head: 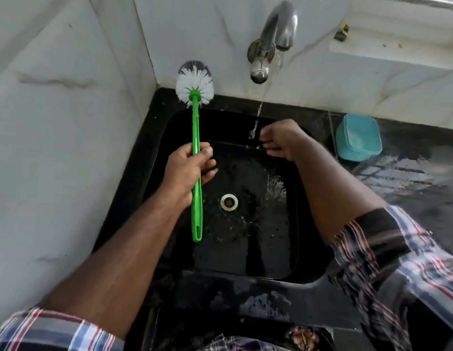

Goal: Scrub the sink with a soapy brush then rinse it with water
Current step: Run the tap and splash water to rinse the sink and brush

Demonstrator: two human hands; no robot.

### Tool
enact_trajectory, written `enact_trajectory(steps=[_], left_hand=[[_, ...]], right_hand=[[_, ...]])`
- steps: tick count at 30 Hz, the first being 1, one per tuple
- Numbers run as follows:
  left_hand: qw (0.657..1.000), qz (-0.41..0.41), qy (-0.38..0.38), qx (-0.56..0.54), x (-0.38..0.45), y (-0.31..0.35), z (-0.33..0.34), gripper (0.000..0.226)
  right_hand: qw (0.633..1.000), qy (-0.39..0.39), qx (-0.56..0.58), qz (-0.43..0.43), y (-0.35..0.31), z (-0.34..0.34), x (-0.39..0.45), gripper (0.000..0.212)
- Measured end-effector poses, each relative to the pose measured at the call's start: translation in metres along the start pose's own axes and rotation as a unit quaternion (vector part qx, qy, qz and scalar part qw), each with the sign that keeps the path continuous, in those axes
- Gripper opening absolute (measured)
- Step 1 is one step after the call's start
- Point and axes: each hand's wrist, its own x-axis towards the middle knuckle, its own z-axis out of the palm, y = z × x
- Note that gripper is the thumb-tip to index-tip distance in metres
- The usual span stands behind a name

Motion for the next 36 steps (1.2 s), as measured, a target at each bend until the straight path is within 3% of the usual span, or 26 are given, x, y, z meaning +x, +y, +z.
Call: enact_trajectory(steps=[2,4,7,8,9,10,11,12,13,14,16,19,26,28,30,33,36], left_hand=[[1.0,-0.004,0.004,0.016,-0.004,-0.001,-0.009,0.014],[1.0,-0.006,0.002,0.021,-0.007,-0.002,-0.016,0.015],[1.0,-0.01,-0.002,0.026,-0.013,-0.004,-0.021,0.018],[1.0,-0.013,-0.006,0.028,-0.015,-0.007,-0.022,0.018],[0.999,-0.018,-0.009,0.029,-0.018,-0.009,-0.022,0.018],[0.999,-0.023,-0.009,0.031,-0.02,-0.014,-0.023,0.019],[0.999,-0.028,-0.006,0.036,-0.024,-0.019,-0.023,0.021],[0.999,-0.032,-0.004,0.04,-0.027,-0.024,-0.023,0.024],[0.998,-0.035,-0.005,0.044,-0.031,-0.03,-0.023,0.026],[0.998,-0.037,-0.008,0.048,-0.034,-0.035,-0.023,0.029],[0.997,-0.04,-0.01,0.06,-0.039,-0.043,-0.022,0.037],[0.996,-0.04,-0.024,0.071,-0.048,-0.048,-0.018,0.049],[0.994,-0.01,-0.089,0.069,-0.075,-0.05,-0.001,0.042],[0.99,-0.02,-0.122,0.067,-0.08,-0.051,0.001,0.04],[0.982,-0.04,-0.16,0.094,-0.08,-0.053,0.002,0.04],[0.961,-0.047,-0.2,0.183,-0.079,-0.057,0.011,0.04],[0.956,-0.037,-0.215,0.197,-0.086,-0.06,0.031,0.032]], right_hand=[[0.998,-0.021,-0.058,-0.012,0.012,-0.012,-0.026,0.011],[0.998,-0.024,-0.045,-0.041,0.012,-0.025,-0.045,0.012],[0.983,-0.064,0.139,-0.1,0.005,-0.033,-0.074,0.02],[0.968,-0.092,0.214,-0.097,0.007,-0.027,-0.084,0.021],[0.966,-0.11,0.221,-0.078,0.014,-0.016,-0.09,0.023],[0.985,-0.093,0.134,-0.061,0.027,-0.001,-0.092,0.025],[0.992,-0.118,-0.031,-0.02,0.046,0.016,-0.091,0.028],[0.975,-0.11,-0.191,-0.011,0.064,0.032,-0.091,0.028],[0.964,-0.056,-0.26,-0.025,0.078,0.043,-0.092,0.026],[0.971,-0.033,-0.233,-0.041,0.084,0.052,-0.095,0.023],[0.995,-0.004,-0.044,-0.085,0.084,0.061,-0.101,0.019],[0.994,-0.054,0.087,-0.046,0.071,0.072,-0.115,0.032],[0.982,-0.023,0.172,-0.068,0.064,0.086,-0.138,0.009],[0.984,-0.015,0.162,-0.069,0.069,0.08,-0.142,0.017],[0.986,-0.005,0.156,-0.065,0.072,0.072,-0.149,0.023],[0.987,0.025,0.15,-0.055,0.081,0.055,-0.155,0.01],[0.988,0.065,0.129,-0.055,0.094,0.032,-0.155,0.005]])
